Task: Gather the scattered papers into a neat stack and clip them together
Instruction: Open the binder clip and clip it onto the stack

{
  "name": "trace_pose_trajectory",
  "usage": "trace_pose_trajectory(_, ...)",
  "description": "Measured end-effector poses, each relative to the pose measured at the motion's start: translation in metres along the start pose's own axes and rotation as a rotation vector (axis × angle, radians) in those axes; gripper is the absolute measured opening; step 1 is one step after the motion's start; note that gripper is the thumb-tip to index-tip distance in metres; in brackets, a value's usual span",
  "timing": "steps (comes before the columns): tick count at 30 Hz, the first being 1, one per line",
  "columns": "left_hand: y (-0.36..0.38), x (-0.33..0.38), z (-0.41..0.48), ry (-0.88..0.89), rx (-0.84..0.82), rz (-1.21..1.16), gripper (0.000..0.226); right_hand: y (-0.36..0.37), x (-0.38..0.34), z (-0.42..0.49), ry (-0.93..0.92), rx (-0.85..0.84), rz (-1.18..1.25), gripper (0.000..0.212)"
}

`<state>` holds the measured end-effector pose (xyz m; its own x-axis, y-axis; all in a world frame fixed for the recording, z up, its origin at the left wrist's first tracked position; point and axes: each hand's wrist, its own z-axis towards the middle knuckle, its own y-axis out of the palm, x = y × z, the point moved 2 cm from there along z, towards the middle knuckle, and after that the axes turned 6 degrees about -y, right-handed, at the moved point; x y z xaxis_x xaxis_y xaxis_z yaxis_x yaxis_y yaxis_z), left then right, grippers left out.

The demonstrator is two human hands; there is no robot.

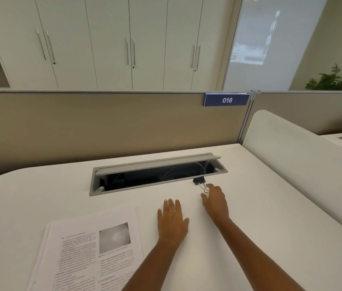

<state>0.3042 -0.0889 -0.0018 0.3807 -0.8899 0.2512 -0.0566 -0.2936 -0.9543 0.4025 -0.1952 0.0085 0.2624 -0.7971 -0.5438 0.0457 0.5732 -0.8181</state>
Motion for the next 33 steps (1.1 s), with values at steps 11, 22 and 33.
trace_pose_trajectory(11,0.007,0.002,0.004,-0.011,0.001,-0.05,0.058,0.015,0.001,0.031,0.019,-0.027,-0.237,0.024)
trace_pose_trajectory(22,-0.023,-0.005,-0.02,-0.093,0.059,-0.891,0.046,-0.005,-0.025,-0.034,0.172,-0.234,0.456,0.046)
trace_pose_trajectory(33,-0.037,-0.059,-0.098,-0.129,0.012,-1.289,0.016,-0.026,-0.098,-0.167,0.274,-0.647,0.965,0.025)
